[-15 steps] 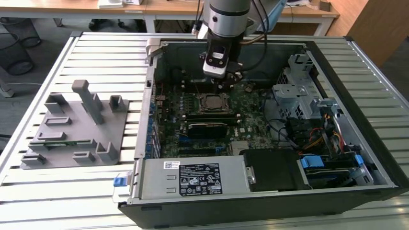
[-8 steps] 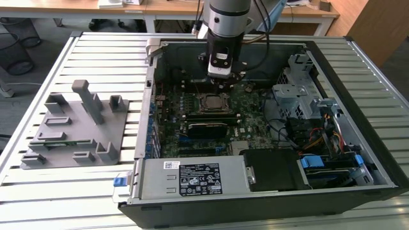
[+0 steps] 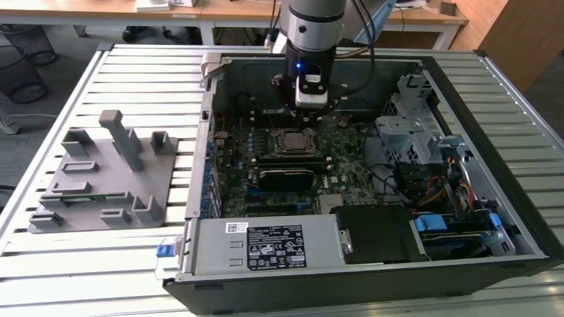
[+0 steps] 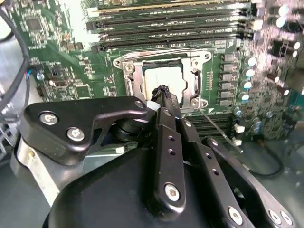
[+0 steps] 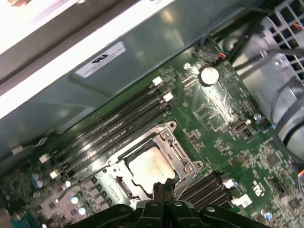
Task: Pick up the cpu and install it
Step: 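Install the first cpu locking lever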
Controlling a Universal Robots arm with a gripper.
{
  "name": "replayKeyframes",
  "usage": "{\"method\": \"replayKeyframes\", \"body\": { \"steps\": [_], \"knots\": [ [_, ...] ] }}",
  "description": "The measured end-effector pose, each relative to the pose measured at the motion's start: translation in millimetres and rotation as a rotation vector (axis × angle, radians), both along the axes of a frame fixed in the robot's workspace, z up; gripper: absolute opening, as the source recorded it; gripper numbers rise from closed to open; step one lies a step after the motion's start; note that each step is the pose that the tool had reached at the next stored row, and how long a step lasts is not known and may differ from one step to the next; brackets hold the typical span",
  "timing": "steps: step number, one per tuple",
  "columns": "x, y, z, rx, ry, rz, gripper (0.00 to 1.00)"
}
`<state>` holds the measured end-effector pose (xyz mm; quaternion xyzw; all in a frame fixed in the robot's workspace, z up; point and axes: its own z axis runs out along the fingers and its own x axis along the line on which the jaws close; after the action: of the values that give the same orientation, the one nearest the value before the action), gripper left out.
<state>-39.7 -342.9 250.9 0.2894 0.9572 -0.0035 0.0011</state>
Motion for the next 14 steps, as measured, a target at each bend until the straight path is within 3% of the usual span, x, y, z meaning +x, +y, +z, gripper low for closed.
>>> {"method": "replayKeyframes", "body": {
  "steps": [14],
  "knots": [
    [0.0, 0.0, -0.6, -0.0002, 0.0000, 0.255, 0.11]
  ]
}}
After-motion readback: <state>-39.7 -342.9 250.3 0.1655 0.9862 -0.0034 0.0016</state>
